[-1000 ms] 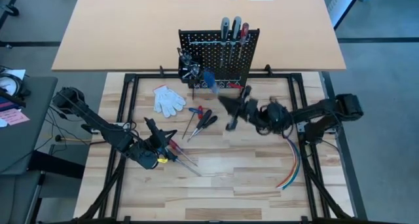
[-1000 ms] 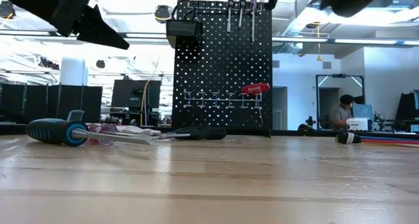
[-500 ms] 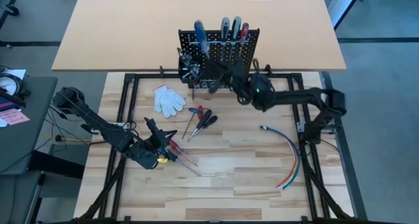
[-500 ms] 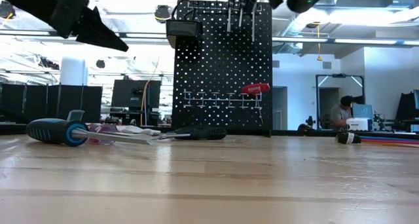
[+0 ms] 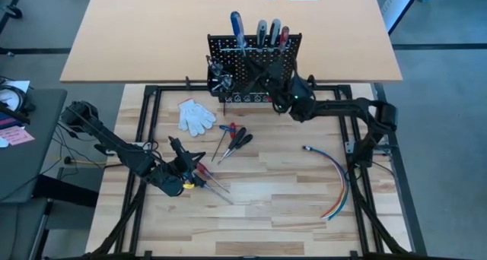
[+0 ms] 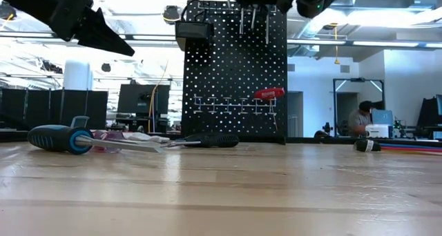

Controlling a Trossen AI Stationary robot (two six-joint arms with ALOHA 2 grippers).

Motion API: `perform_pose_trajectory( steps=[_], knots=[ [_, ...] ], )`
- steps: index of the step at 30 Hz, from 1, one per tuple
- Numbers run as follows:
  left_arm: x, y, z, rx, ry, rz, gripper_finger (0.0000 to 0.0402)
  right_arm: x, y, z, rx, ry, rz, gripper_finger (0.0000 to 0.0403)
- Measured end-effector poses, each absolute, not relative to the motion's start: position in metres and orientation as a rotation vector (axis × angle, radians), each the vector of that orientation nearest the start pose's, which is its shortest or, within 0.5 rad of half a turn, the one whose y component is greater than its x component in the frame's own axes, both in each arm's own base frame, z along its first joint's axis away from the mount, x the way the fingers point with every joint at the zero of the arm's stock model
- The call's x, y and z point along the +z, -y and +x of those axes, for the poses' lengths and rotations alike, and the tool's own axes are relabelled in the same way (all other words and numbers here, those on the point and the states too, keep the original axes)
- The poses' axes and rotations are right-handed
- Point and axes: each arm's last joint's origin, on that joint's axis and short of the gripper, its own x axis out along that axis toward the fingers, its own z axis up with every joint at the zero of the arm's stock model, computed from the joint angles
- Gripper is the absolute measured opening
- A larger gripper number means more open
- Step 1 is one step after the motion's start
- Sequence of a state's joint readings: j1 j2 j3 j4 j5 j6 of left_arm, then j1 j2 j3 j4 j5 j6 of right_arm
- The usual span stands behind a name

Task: Hang tools onto peg board
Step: Hang the transparent blue screwdriver on the peg board

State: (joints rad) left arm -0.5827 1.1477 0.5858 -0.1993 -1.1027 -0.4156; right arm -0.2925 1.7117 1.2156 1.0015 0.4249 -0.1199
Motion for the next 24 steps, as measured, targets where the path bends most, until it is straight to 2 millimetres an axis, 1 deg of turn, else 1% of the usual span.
perform_pose_trajectory(
  steps=[5, 8, 11, 14, 20, 24],
  knots=[
    [0.208, 0.094, 0.189, 0.577, -0.399, 0.177, 0.0000, 0.358, 0.101, 0.361, -0.786, 0.486, -0.134, 0.0016],
    [0.208, 0.094, 0.189, 0.576, -0.399, 0.177, 0.0000, 0.359, 0.089, 0.362, -0.843, 0.458, -0.166, 0.0016],
    [0.208, 0.094, 0.189, 0.576, -0.400, 0.177, 0.0000, 0.356, 0.082, 0.365, -0.839, 0.433, -0.174, 0.0016],
    [0.208, 0.094, 0.189, 0.577, -0.397, 0.166, 0.0000, 0.353, 0.085, 0.366, -0.852, 0.402, -0.168, 0.0016],
    [0.208, 0.094, 0.189, 0.569, -0.400, 0.160, 0.0000, 0.350, 0.103, 0.361, -0.893, 0.429, -0.083, 0.0016],
    [0.208, 0.094, 0.189, 0.569, -0.400, 0.160, 0.0000, 0.345, 0.113, 0.361, -0.902, 0.406, -0.027, 0.0016]
  ],
)
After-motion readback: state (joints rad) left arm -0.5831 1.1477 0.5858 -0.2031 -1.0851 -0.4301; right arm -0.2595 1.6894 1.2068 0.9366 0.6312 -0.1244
